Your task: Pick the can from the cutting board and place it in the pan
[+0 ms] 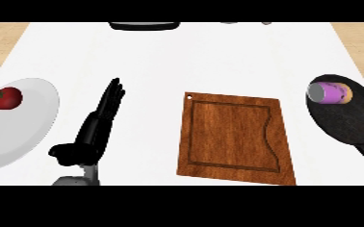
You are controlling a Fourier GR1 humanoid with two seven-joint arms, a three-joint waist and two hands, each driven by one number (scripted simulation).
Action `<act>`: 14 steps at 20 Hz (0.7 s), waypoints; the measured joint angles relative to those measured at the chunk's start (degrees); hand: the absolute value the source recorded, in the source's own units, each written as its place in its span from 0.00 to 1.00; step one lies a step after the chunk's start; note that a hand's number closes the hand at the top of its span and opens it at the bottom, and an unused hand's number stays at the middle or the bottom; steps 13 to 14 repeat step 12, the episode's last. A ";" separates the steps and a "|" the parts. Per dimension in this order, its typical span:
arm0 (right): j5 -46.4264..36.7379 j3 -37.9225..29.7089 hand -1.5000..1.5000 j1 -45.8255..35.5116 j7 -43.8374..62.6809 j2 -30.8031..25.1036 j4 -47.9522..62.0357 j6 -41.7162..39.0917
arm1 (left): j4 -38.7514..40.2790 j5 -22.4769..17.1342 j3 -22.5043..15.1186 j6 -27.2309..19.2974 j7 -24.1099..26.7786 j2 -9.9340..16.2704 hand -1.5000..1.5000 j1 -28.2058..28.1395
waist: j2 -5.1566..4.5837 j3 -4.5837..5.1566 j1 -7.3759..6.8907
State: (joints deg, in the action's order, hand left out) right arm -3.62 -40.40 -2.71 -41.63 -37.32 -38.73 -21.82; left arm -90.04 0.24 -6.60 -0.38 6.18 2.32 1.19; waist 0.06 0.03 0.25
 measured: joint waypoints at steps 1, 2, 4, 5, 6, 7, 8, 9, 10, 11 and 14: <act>0.56 0.19 0.00 1.05 0.52 0.45 -1.77 0.05 | -0.41 -0.04 0.17 0.03 -0.84 0.02 0.50 0.39 | -0.01 0.00 -0.01; 0.86 0.51 0.00 1.56 0.94 0.66 -2.73 0.22 | -0.09 0.15 0.16 0.15 -0.09 -0.05 0.50 -0.03 | 0.00 -0.01 -0.03; 1.42 1.02 0.00 2.48 1.70 1.10 -4.58 0.68 | -0.91 0.12 0.22 0.42 -0.26 -0.04 0.50 -0.76 | -0.01 0.00 -0.10; 1.50 0.98 0.00 3.67 1.30 1.04 -5.18 0.53 | -1.42 0.75 -0.26 -0.21 -0.45 -0.49 0.50 -1.00 | -0.01 -0.01 -0.10; 1.46 1.23 0.00 3.83 0.86 0.93 -4.75 0.65 | -1.53 0.99 -0.66 -0.65 -0.48 -0.88 0.50 -1.09 | -0.01 -0.01 -0.11; 0.91 1.77 0.00 3.38 0.16 1.10 -4.10 1.46 | -0.28 0.95 -0.32 -0.70 -0.53 -1.13 0.50 0.26 | -0.03 -0.01 -0.12; 1.10 1.89 0.00 4.18 0.15 1.44 -5.22 1.68 | -0.25 0.55 -0.02 -0.07 -0.26 -0.81 0.50 -0.17 | -0.04 -0.03 -0.13; 0.60 2.28 0.00 3.33 -0.63 1.06 -3.89 2.26 | -0.64 0.40 0.11 0.34 -0.05 -0.52 0.50 -0.69 | -0.04 -0.03 -0.19; 0.81 2.28 0.00 3.66 -0.61 1.04 -4.56 2.59 | -1.02 0.54 0.07 0.20 -0.47 -0.65 0.50 -0.56 | -0.05 -0.04 -0.20; 0.70 2.46 0.00 3.58 -0.54 1.11 -5.03 3.42 | -1.34 0.78 -0.15 -0.09 -0.83 -0.97 0.50 -0.36 | -0.04 -0.03 -0.20; 0.51 2.42 0.00 3.95 -1.29 0.78 -4.83 3.81 | -1.51 1.04 -0.29 -0.07 -0.69 -0.93 0.50 -0.72 | -0.04 -0.03 -0.21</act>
